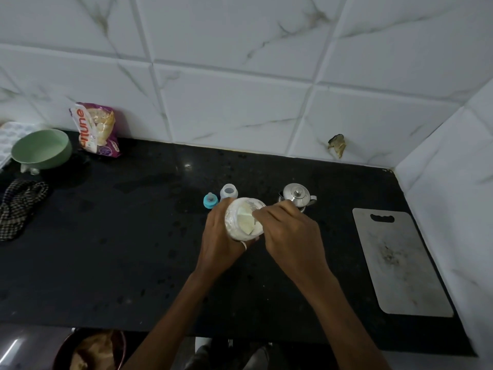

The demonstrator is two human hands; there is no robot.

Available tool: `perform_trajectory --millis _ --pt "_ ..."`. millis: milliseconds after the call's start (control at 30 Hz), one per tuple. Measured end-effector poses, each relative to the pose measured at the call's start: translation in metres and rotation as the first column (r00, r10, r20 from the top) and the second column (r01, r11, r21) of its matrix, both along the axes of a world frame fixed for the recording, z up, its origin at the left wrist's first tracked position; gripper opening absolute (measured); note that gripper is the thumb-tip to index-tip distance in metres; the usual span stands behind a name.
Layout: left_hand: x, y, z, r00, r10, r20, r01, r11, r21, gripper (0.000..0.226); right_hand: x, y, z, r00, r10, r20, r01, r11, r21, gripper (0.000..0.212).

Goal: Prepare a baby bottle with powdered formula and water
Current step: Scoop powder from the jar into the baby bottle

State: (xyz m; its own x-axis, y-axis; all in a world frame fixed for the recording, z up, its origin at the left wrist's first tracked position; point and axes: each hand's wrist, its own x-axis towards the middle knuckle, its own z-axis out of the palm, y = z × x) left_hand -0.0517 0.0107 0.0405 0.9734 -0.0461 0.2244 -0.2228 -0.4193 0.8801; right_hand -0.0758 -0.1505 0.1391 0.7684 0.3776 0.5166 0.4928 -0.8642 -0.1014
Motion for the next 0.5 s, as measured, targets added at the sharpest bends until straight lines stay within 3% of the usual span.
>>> perform_trajectory --millis 167,267,400,500 --pt "0.003 0.006 -0.011 0.998 0.033 -0.055 -0.028 0.997 0.077 0.083 0.002 0.001 -0.007 0.998 -0.025 0.050 0.025 1.000 0.009 0.024" --pt "-0.001 0.003 -0.009 0.999 0.052 0.006 -0.052 0.995 0.084 0.083 0.002 0.002 -0.008 0.996 -0.052 0.072 0.050 0.998 0.038 0.021" --pt "0.007 0.003 -0.010 0.997 0.053 0.053 -0.057 0.996 0.071 0.081 0.002 0.003 -0.008 0.992 -0.107 0.059 0.103 0.992 0.069 0.019" --pt "0.009 0.005 -0.005 0.999 0.036 0.003 -0.036 0.997 0.064 0.080 0.004 0.004 -0.006 0.985 -0.174 0.010 0.173 0.982 0.073 0.018"
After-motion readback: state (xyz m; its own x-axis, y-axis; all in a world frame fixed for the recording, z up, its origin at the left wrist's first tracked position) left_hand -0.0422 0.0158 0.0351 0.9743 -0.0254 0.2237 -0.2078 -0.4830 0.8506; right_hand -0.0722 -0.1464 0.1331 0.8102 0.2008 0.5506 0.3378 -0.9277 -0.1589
